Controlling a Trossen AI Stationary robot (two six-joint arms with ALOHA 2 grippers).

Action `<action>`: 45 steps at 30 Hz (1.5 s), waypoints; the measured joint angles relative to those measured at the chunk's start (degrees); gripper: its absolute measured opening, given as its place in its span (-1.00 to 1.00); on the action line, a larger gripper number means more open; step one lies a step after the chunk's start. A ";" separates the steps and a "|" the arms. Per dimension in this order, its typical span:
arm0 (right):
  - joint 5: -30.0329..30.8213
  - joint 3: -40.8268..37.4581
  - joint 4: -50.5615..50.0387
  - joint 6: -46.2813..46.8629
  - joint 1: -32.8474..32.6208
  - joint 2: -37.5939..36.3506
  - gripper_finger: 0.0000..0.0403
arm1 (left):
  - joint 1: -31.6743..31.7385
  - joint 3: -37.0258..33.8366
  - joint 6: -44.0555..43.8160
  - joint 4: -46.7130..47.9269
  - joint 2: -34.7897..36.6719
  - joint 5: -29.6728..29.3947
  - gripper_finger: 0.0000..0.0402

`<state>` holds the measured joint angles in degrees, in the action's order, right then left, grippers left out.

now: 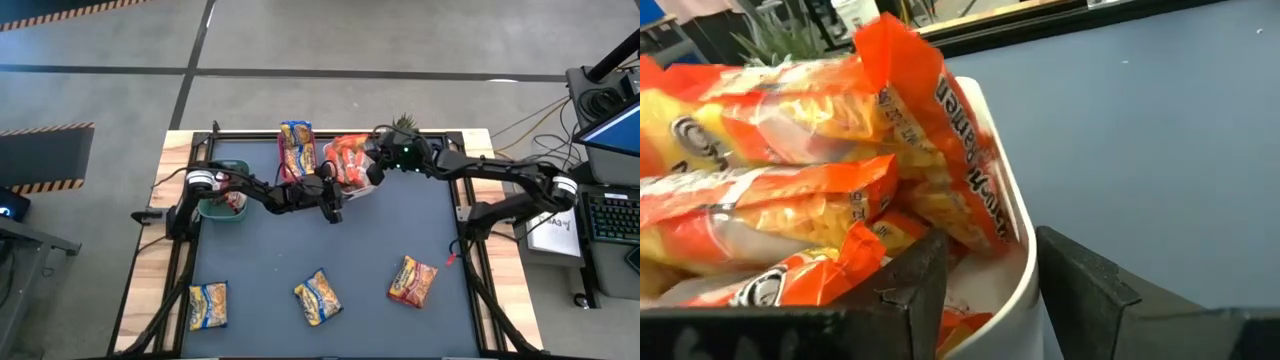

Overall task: Sort Maruchan noodles
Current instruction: Put the orange noodle pack into the white bin, then put the right blue noodle pack into the red bin

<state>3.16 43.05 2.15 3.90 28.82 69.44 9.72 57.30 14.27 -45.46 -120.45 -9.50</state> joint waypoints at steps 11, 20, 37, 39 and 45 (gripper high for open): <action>0.04 0.26 -7.18 4.62 -0.96 -9.72 -0.96 | -0.02 -0.03 0.13 0.50 3.29 -0.02 -0.33; -0.22 0.18 -11.09 9.02 -6.19 -13.52 -0.96 | -2.02 -0.01 2.27 4.07 9.35 0.47 -0.23; -0.18 8.10 -5.67 12.74 -18.41 8.92 -0.96 | -13.22 -0.47 -1.47 43.37 42.19 -6.00 -0.21; -0.20 11.52 -8.04 11.58 -18.47 12.13 -0.96 | -15.32 -0.47 -3.11 46.61 43.78 -8.20 -0.21; 0.05 23.05 -20.03 7.74 -18.77 20.97 -0.96 | -21.26 -0.47 -10.10 58.60 45.74 -13.97 -0.21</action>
<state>3.21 66.09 -17.88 11.64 10.05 90.41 -11.54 56.84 4.17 13.14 -74.72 -23.48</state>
